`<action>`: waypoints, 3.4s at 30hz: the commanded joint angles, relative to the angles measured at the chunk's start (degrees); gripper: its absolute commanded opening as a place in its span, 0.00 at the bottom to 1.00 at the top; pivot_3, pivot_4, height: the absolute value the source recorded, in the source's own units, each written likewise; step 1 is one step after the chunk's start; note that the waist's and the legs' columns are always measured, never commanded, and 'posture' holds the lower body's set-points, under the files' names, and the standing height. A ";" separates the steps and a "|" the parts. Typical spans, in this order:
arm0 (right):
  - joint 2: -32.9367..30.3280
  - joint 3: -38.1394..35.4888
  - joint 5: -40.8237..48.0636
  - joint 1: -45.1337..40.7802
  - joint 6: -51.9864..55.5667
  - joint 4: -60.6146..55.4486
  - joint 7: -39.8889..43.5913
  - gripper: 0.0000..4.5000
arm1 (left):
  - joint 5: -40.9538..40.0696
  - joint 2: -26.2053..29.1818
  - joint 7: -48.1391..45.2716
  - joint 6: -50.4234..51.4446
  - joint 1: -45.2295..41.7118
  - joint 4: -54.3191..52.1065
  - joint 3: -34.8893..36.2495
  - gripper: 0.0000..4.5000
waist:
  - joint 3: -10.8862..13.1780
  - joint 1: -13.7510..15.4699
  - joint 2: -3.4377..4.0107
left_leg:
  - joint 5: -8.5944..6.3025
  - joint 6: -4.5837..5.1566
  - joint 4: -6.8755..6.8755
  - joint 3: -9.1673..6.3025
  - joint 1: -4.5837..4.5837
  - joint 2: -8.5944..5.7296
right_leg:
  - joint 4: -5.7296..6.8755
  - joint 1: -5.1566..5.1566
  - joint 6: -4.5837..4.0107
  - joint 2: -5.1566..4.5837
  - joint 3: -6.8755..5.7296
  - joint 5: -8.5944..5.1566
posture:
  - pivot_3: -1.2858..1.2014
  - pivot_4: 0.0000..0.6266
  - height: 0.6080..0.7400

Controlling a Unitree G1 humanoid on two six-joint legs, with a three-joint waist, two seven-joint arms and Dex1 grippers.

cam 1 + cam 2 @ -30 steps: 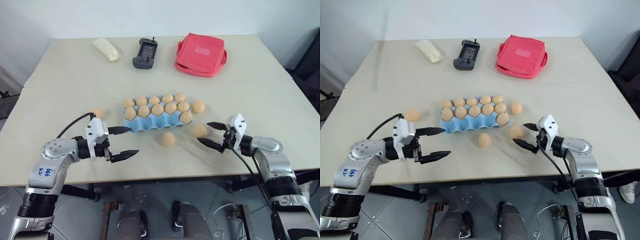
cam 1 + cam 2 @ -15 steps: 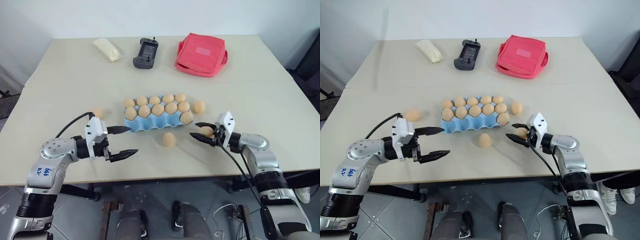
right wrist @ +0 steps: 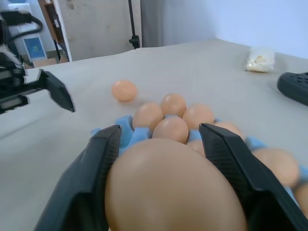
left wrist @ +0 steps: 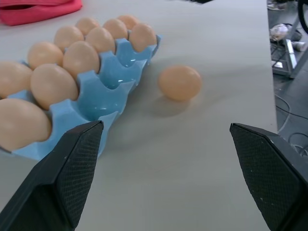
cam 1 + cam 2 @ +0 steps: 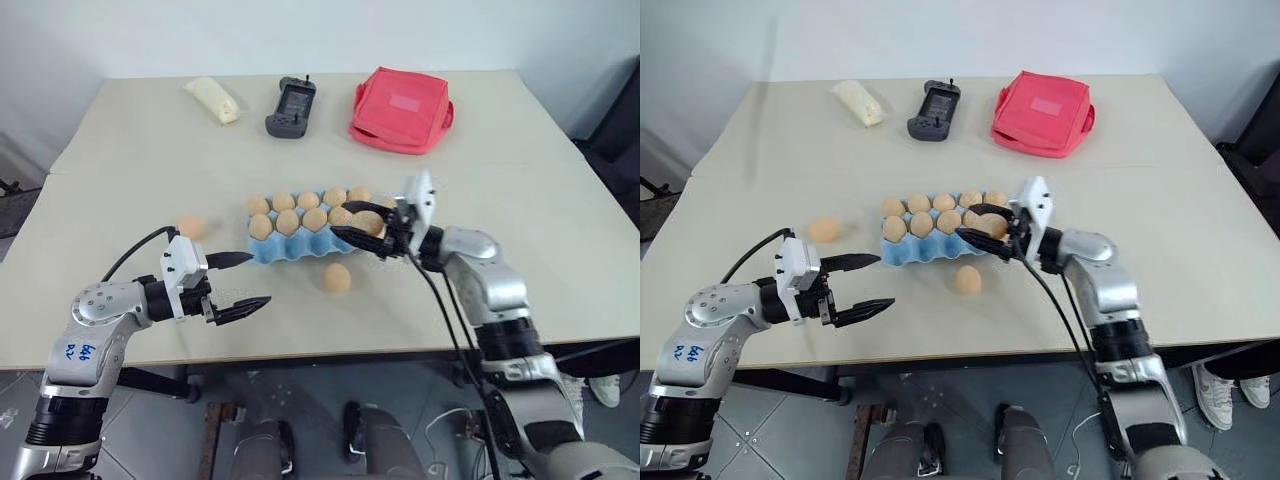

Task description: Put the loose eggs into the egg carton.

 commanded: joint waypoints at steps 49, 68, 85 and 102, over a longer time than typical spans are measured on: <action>-13.94 -1.58 -14.05 -14.89 -16.11 38.63 4.73 0.99 | 0.63 -4.59 8.15 0.20 -4.91 -2.26 -0.25 1.00 | 0.01 -1.37 0.01 | 0.42 0.20 -0.06 0.04 0.00 0.05 | -0.07 0.00 -0.08 0.11 0.03 0.12 | 0.52 0.24 1.00; -8.12 1.96 -26.32 -29.16 -22.59 58.00 -1.71 0.99 | -0.49 -3.67 9.28 2.35 -3.94 -4.87 1.58 1.00 | 0.02 -1.58 0.04 | 0.40 0.11 -0.10 0.04 -0.05 0.05 | -0.12 -0.02 -0.07 0.08 0.03 0.12 | 0.52 0.24 1.00; -8.76 0.18 -26.19 -27.40 -26.00 57.41 2.21 0.34 | -0.44 -3.64 9.83 3.01 -3.20 -6.10 2.18 1.00 | 0.03 -1.57 0.04 | 0.38 0.04 -0.14 0.04 -0.04 0.06 | -0.12 -0.02 -0.07 0.09 0.03 0.12 | 0.52 0.24 1.00; -1.63 -0.36 -12.37 -20.56 -9.94 24.45 20.06 0.34 | -0.26 1.36 7.15 1.63 5.47 -0.72 9.43 1.00 | 0.04 -2.82 0.07 | 0.30 -0.28 -0.23 -0.02 0.06 0.12 | 0.01 -0.03 -0.14 0.12 0.00 0.08 | 0.52 0.24 1.00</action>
